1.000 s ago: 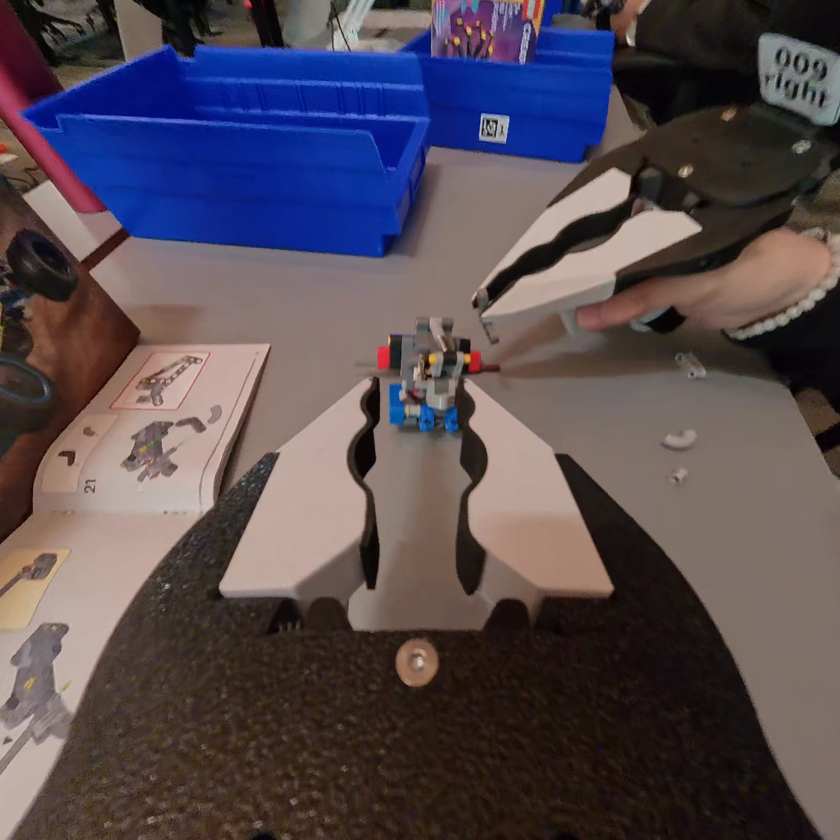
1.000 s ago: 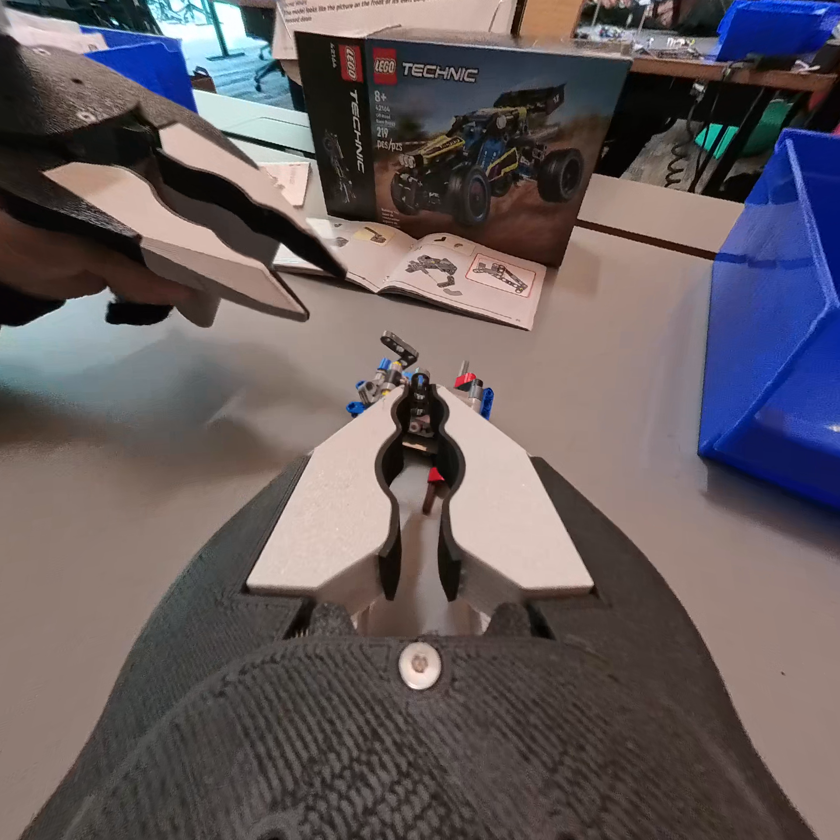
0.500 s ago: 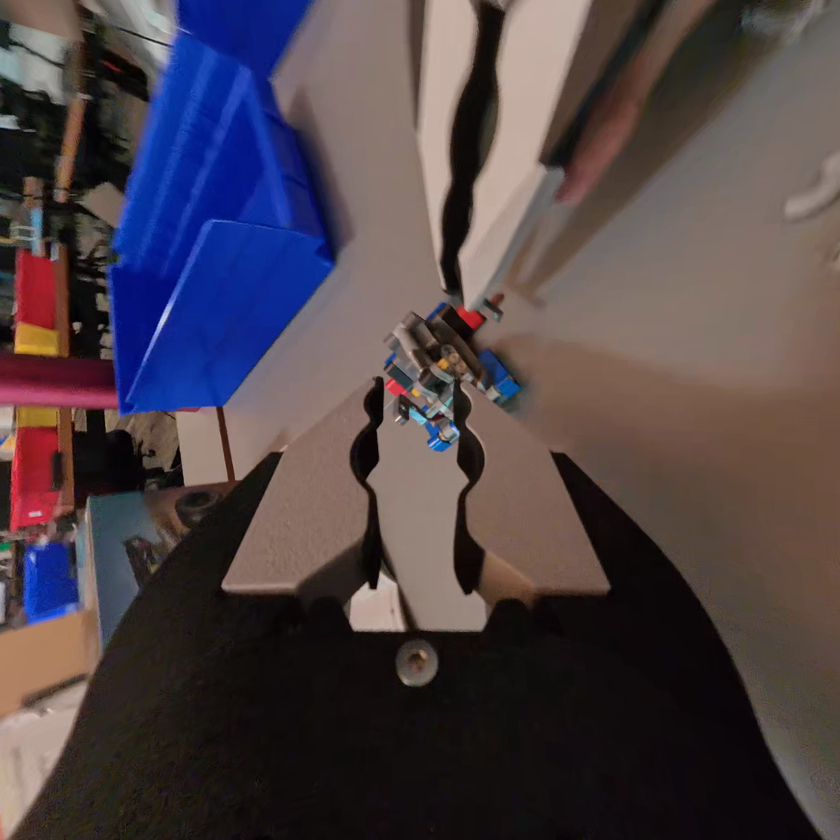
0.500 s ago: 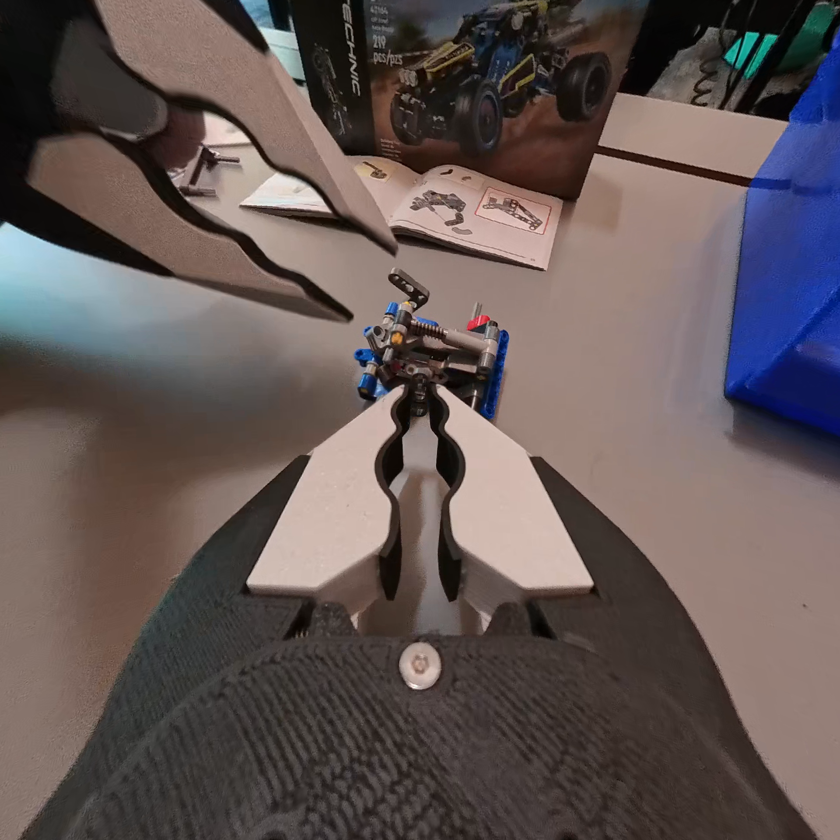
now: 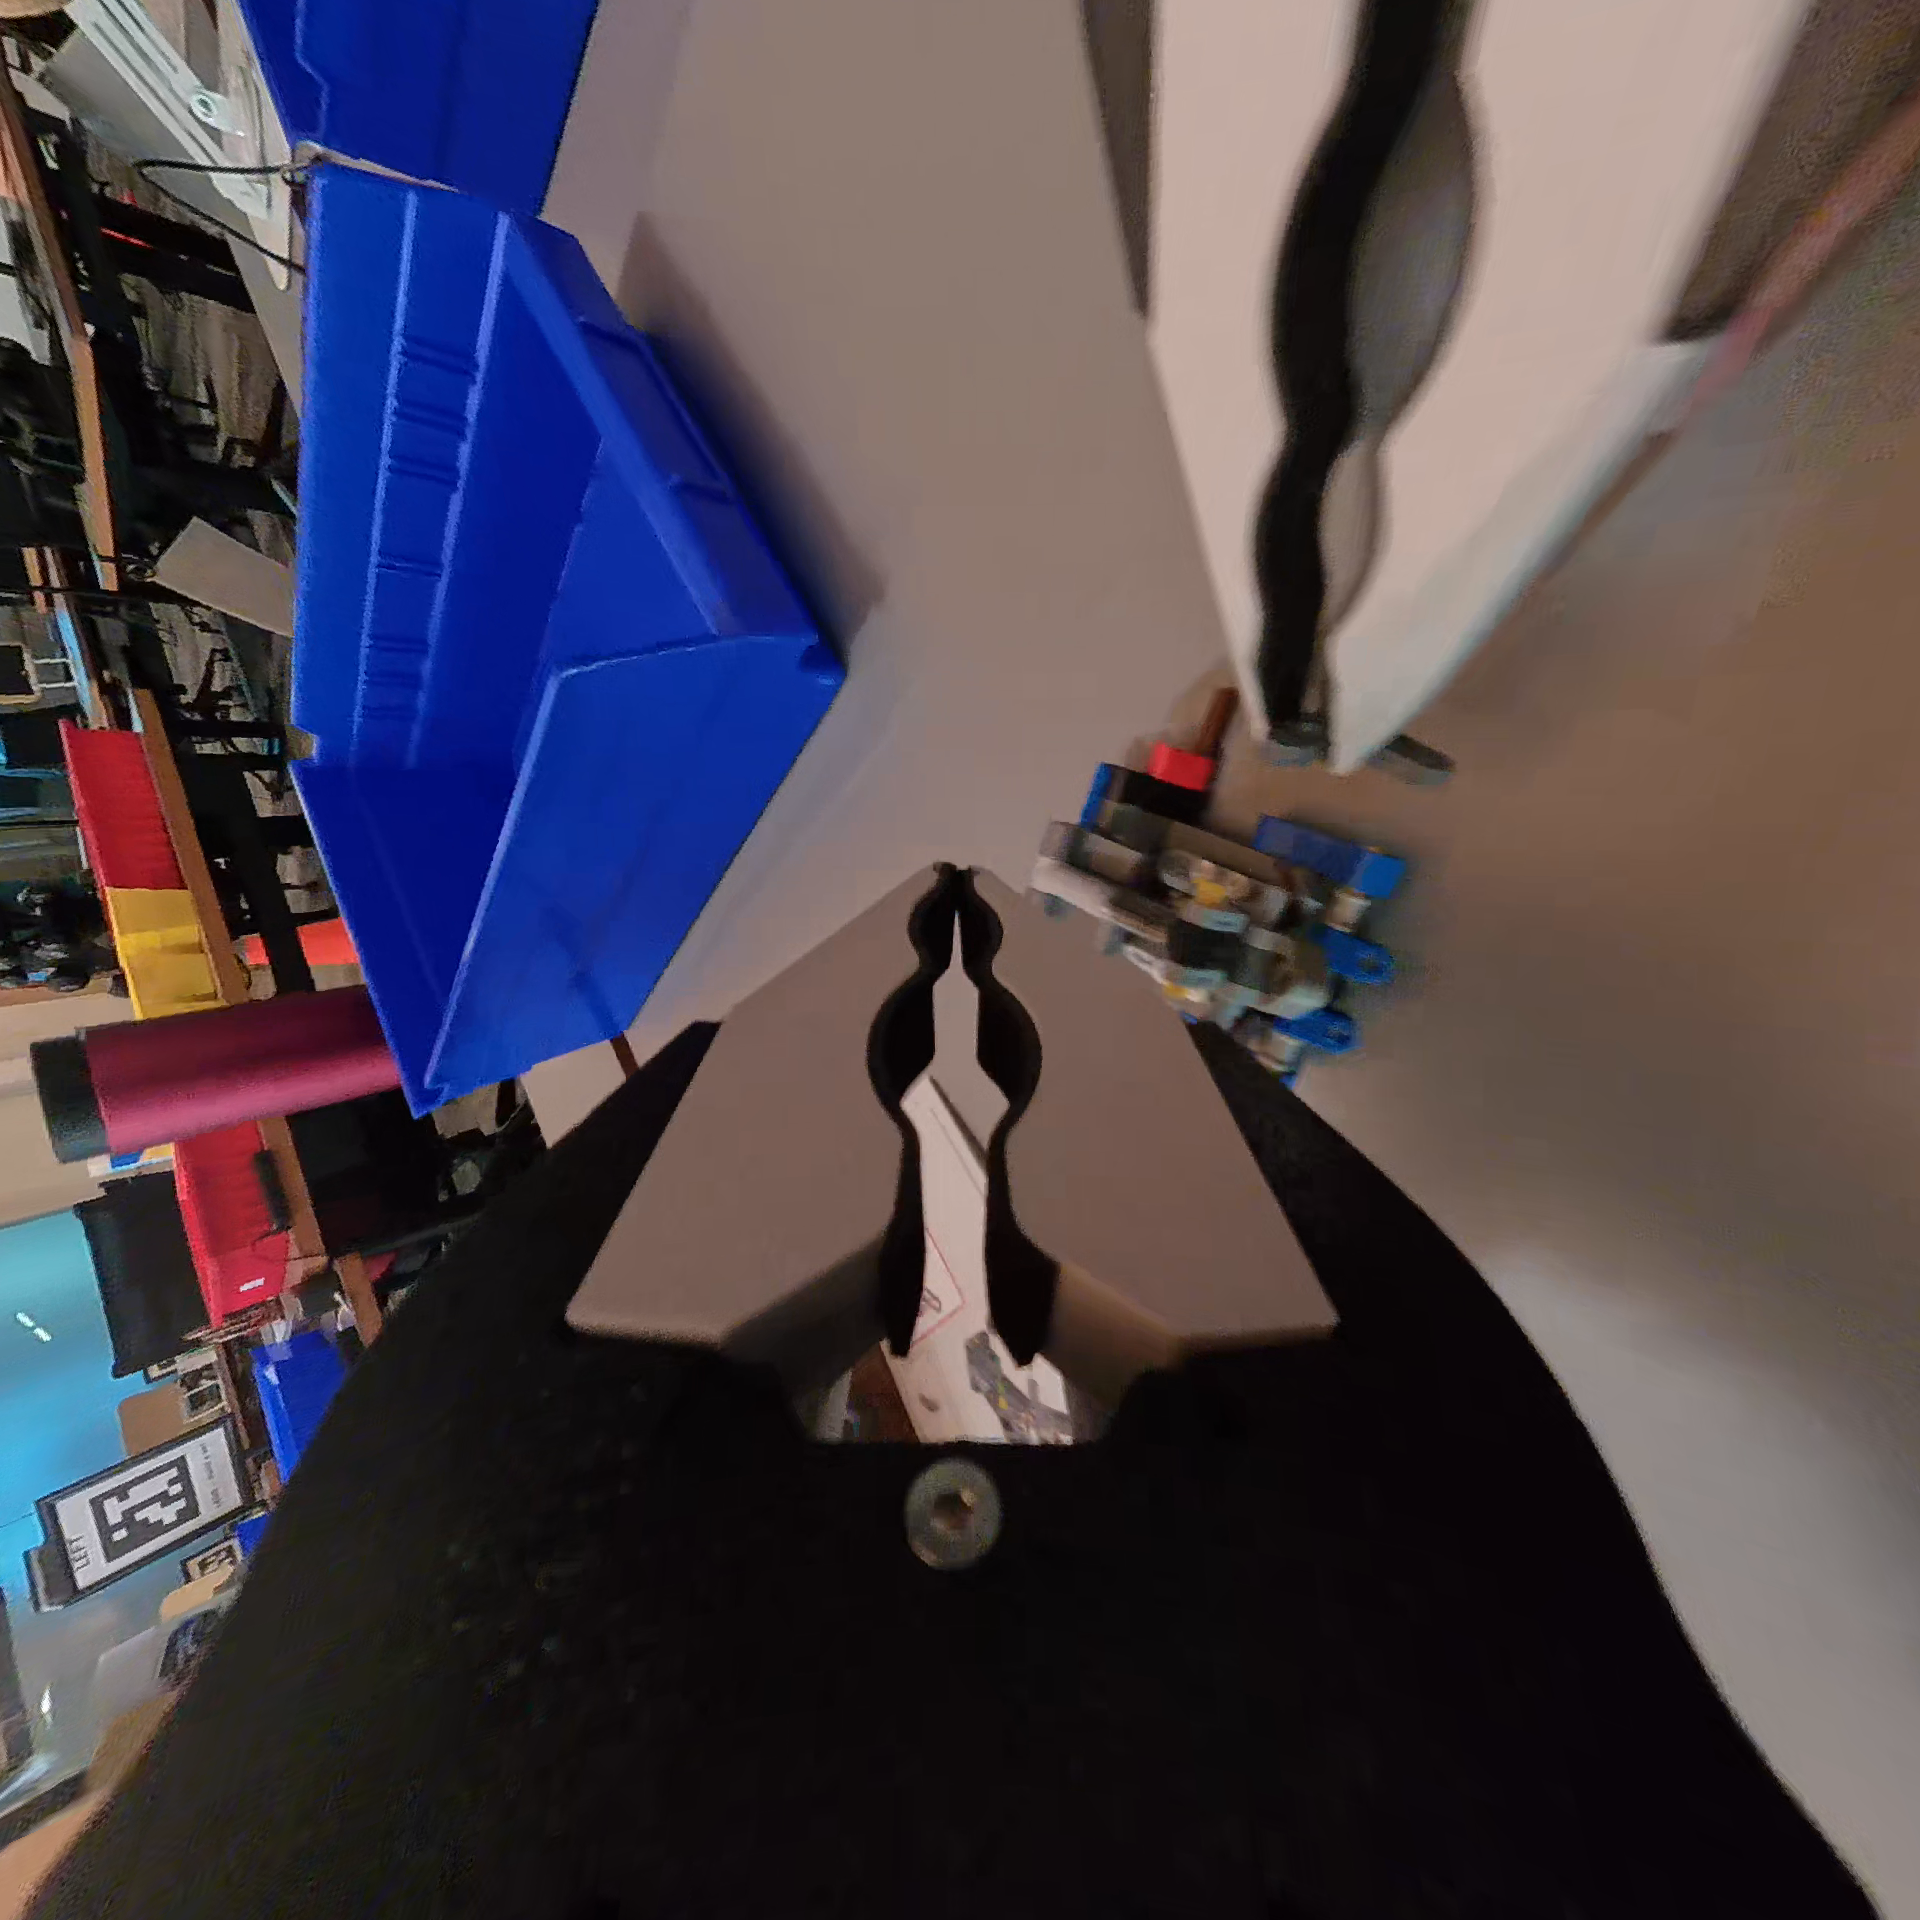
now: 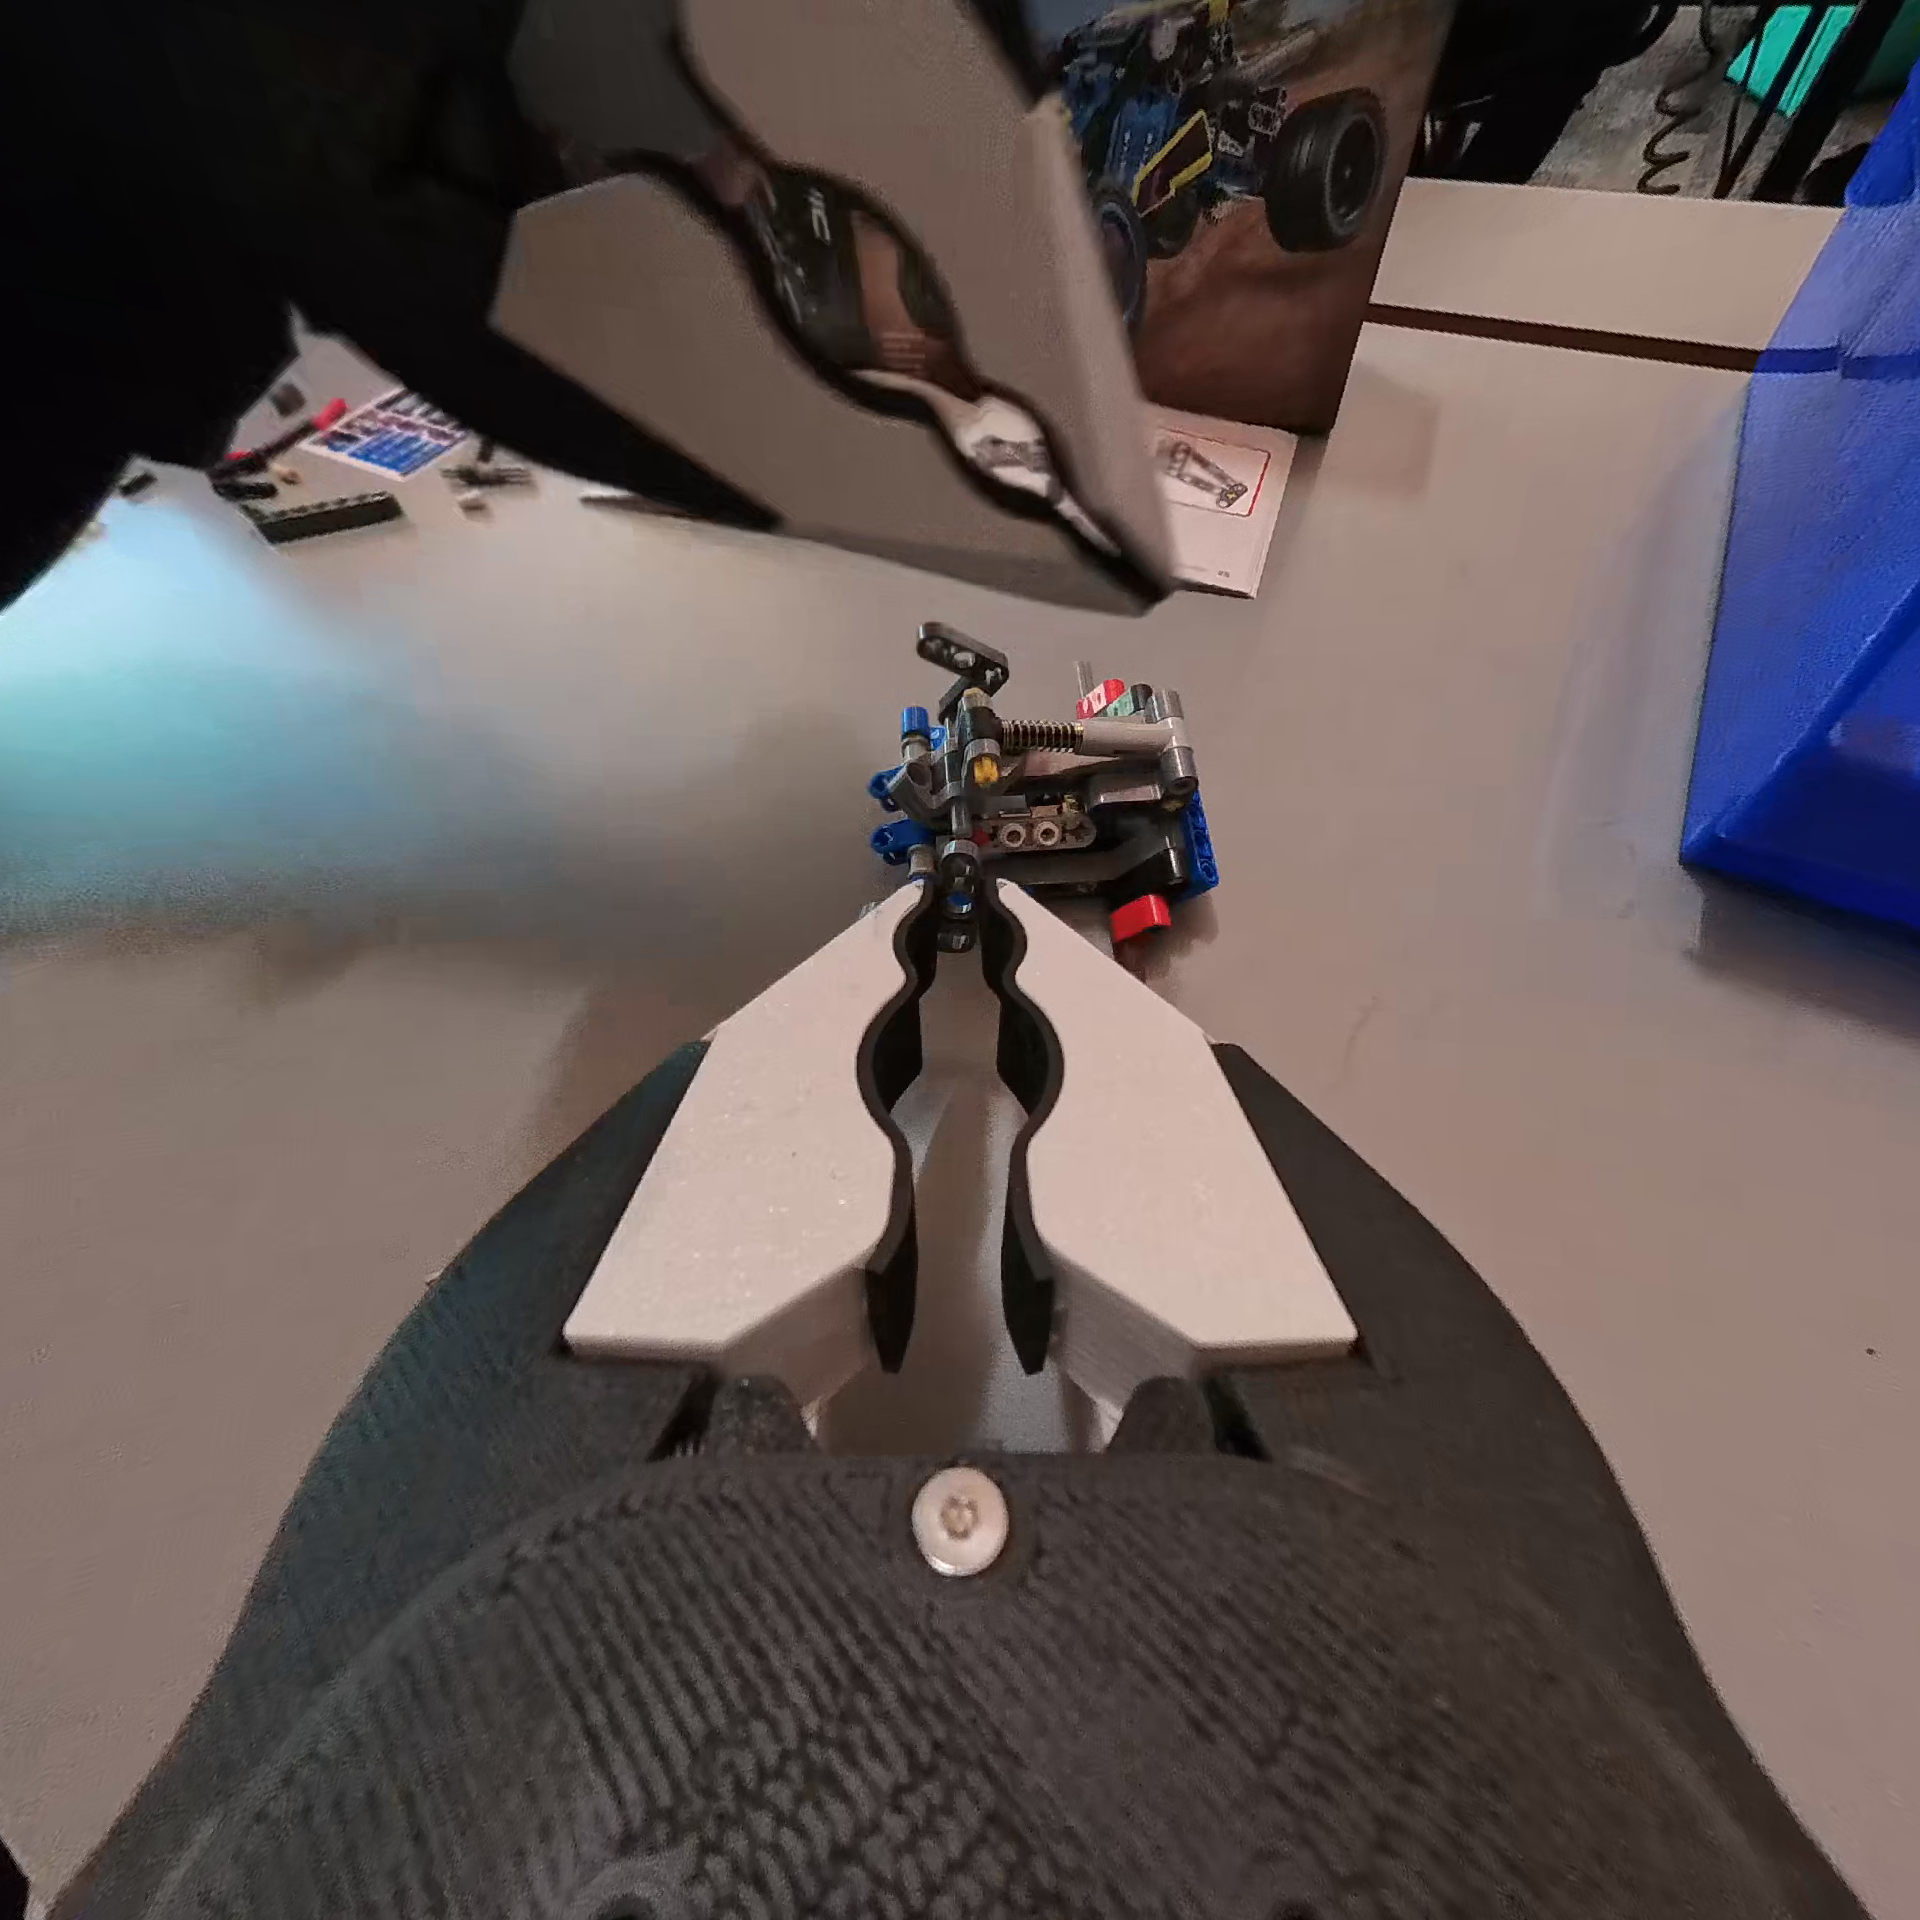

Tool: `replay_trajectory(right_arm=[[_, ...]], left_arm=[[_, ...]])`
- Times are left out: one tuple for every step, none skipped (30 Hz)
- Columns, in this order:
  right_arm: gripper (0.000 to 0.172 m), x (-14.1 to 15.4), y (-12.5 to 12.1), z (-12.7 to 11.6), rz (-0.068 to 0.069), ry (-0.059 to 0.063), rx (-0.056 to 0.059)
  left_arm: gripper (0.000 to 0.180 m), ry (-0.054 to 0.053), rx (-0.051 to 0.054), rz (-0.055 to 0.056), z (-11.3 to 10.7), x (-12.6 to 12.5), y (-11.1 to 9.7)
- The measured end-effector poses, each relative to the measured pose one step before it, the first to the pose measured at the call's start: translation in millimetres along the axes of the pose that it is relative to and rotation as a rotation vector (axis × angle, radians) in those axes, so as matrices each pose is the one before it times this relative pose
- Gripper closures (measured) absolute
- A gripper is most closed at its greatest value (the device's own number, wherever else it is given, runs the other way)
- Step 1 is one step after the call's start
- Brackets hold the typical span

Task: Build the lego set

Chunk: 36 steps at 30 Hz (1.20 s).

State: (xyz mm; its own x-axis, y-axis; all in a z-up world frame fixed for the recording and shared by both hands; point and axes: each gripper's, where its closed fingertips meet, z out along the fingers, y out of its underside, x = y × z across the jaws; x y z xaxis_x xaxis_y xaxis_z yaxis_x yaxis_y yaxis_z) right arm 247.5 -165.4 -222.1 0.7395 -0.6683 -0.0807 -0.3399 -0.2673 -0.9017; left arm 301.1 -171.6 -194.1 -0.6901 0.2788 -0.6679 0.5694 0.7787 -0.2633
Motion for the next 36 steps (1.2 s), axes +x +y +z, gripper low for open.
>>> replay_trajectory(right_arm=[[0.167, -0.4, 0.37, 0.25, -0.003, -0.0005, -0.0031], [0.167, -0.55, 0.48, 0.38, -0.0059, 0.0003, -0.0034], [0.167, -0.62, 0.26, 0.26, -0.0079, 0.002, -0.0025], [0.167, -0.74, 0.3, 0.32, -0.0079, 0.0011, -0.0023], [0.167, -0.86, 0.35, 0.29, -0.006, -0.0023, -0.003], [0.167, -0.69, 0.38, 0.34, -0.0016, -0.0046, -0.0029], [0.167, 0.09, 0.28, 0.21, 0.0038, -0.0023, -0.0019], [0.167, 0.44, 0.08, 0.13, 0.0062, -0.0019, -0.001], [0.167, 0.09, -0.02, 0.09, 0.0049, -0.0041, 0.0001], [0.167, 0.1, 0.01, 0.04, 0.0042, -0.0028, 0.0002], [0.167, 0.31, 0.08, 0.16, 0.0039, -0.001, -0.001], [0.167, -0.05, 0.26, 0.16, 0.0011, -0.0015, -0.0013], [0.167, -0.1, 0.04, 0.05, -0.0012, 0.0002, -0.0005], [0.167, -0.13, 0.03, 0.05, -0.0028, 0.0017, -0.0001], [0.167, -0.19, 0.09, 0.02, -0.0031, 0.0011, -0.0005], [0.167, -0.18, 0.04, 0.12, -0.0026, 0.0004, -0.0006], [0.167, -0.24, 0.04, 0.01, -0.0017, -0.0006, -0.0002], [0.167, -0.11, -0.03, 0.02, -0.0001, -0.0009, 0.0002], [0.167, -0.06, -0.06, 0.0, 0.0016, -0.0016, 0.0003], [0.167, -0.1, 0.05, 0.09, 0.0027, -0.0035, -0.0003], [0.167, -0.01, -0.06, -0.1, 0.0034, -0.0029, 0.0005], [0.167, 0.26, -0.22, -0.07, 0.0036, -0.0012, 0.0018], [0.167, 0.17, -0.18, -0.13, 0.0033, -0.0015, 0.0018], [0.167, -0.09, -0.06, -0.05, 0.003, -0.0032, 0.0002], [0.167, 0.1, 0.05, 0.14, 0.0025, -0.0017, -0.0006], [0.167, -0.07, 0.27, 0.21, 0.0013, -0.0012, -0.0016], [0.167, -0.28, 0.29, 0.28, -0.0005, -0.0021, -0.003], [0.167, -0.28, 0.54, 0.41, -0.0014, -0.0012, -0.0037], [0.167, -0.07, 0.39, 0.45, -0.0015, 0.0007, -0.0035], [0.167, -0.3, 0.48, 0.37, -0.0021, -0.0007, -0.0039], [0.167, -0.54, 0.55, 0.57, -0.0024, -0.0022, -0.0044], [0.167, -0.43, 0.47, 0.41, -0.0018, -0.002, -0.0041], [0.167, -0.13, 0.35, 0.3, -0.001, -0.0008, -0.0026], [0.167, -0.13, 0.14, 0.2, -0.0001, -0.0012, -0.0013], [0.167, -0.23, 0.01, 0.06, 0.0009, -0.0023, -0.0006], [0.167, -0.13, -0.05, -0.04, 0.0019, -0.003, 0.0003]], left_arm=[[0.18, 0.0202, -0.0037, -0.0054, 3.96, -3.8, 1.33], [0.18, 0.032, 0.0088, -0.0095, 0.72, -1.81, -0.12], [0.18, 0.0447, 0.04, -0.0142, -2.95, 1.17, -4.56], [0.179, 0.0783, 0.059, -0.0178, -5.25, 7.87, -7.1], [0.174, 0.1066, 0.0483, -0.0192, -5.38, 13.93, -5.36], [0.169, 0.1023, 0.011, -0.0223, -3.38, 14.53, 0.06], [0.164, 0.0579, -0.0233, -0.0099, -0.89, 8.92, 4.99], [0.162, 0.0115, -0.0328, 0.0119, 1.02, 2.79, 6.17], [0.162, 0.0032, -0.0312, 0.0254, 2.56, 2.07, 5.34], [0.164, -0.0005, -0.0286, 0.0192, 3.56, 1.1, 3.53], [0.164, -0.0033, -0.0295, 0.0099, 3.8, 0.23, 2.68], [0.164, -0.0048, -0.042, 0.0085, 4.0, -0.5, 4.22], [0.164, -0.0082, -0.0471, 0.0126, 3.81, -1.14, 5.05], [0.164, -0.0213, -0.0332, 0.0133, 2.98, -2.95, 2.89], [0.169, -0.0191, -0.0129, 0.0109, 1.42, -2.68, 0.23], [0.172, -0.0002, -0.0006, 0.0026, 0.2, -0.33, -1.14], [0.175, 0.0017, -0.0029, -0.0042, -0.52, -0.47, -0.59], [0.175, -0.004, -0.001, -0.0055, -1.05, -1.55, -0.62], [0.175, 0.0012, 0.0009, -0.0066, -1.56, -1.34, -0.78], [0.175, 0.0104, 0.0044, -0.0144, -2.13, -1.0, -0.79], [0.175, 0.0158, 0.0079, -0.0263, -2.44, -1.73, -0.95], [0.175, 0.025, 0.0135, -0.0303, -2.59, -1.49, -1.28], [0.175, 0.0378, 0.0196, -0.0327, -2.47, -0.58, -1.56], [0.175, 0.0503, 0.0203, -0.0336, -2.16, -0.19, -1.39], [0.175, 0.0613, 0.0235, -0.0297, -1.87, 0.16, -1.54], [0.175, 0.0698, 0.0227, -0.0248, -1.77, 0.15, -1.16], [0.175, 0.0599, 0.0226, -0.0241, -2.26, -2.61, -1.29], [0.175, 0.0694, 0.0186, -0.0305, -2.58, -2.25, -1.23], [0.175, 0.0945, 0.0081, -0.0322, -2.85, 0.72, -0.36], [0.175, 0.0916, 0.003, -0.0313, -3.38, 0.05, -0.59], [0.175, 0.078, -0.0004, -0.0312, -3.78, -1.84, -0.85], [0.175, 0.0729, -0.0016, -0.0336, -3.52, -2.1, -1.08], [0.175, 0.0718, -0.0071, -0.0315, -2.99, -1.51, -0.49], [0.175, 0.0494, -0.0055, -0.0267, -2.82, -4.3, -0.59], [0.175, 0.0209, -0.0003, -0.0248, -2.45, -8.2, -1.03], [0.174, -0.0018, 0.003, -0.0234, -2.16, -10.98, -1.36]])
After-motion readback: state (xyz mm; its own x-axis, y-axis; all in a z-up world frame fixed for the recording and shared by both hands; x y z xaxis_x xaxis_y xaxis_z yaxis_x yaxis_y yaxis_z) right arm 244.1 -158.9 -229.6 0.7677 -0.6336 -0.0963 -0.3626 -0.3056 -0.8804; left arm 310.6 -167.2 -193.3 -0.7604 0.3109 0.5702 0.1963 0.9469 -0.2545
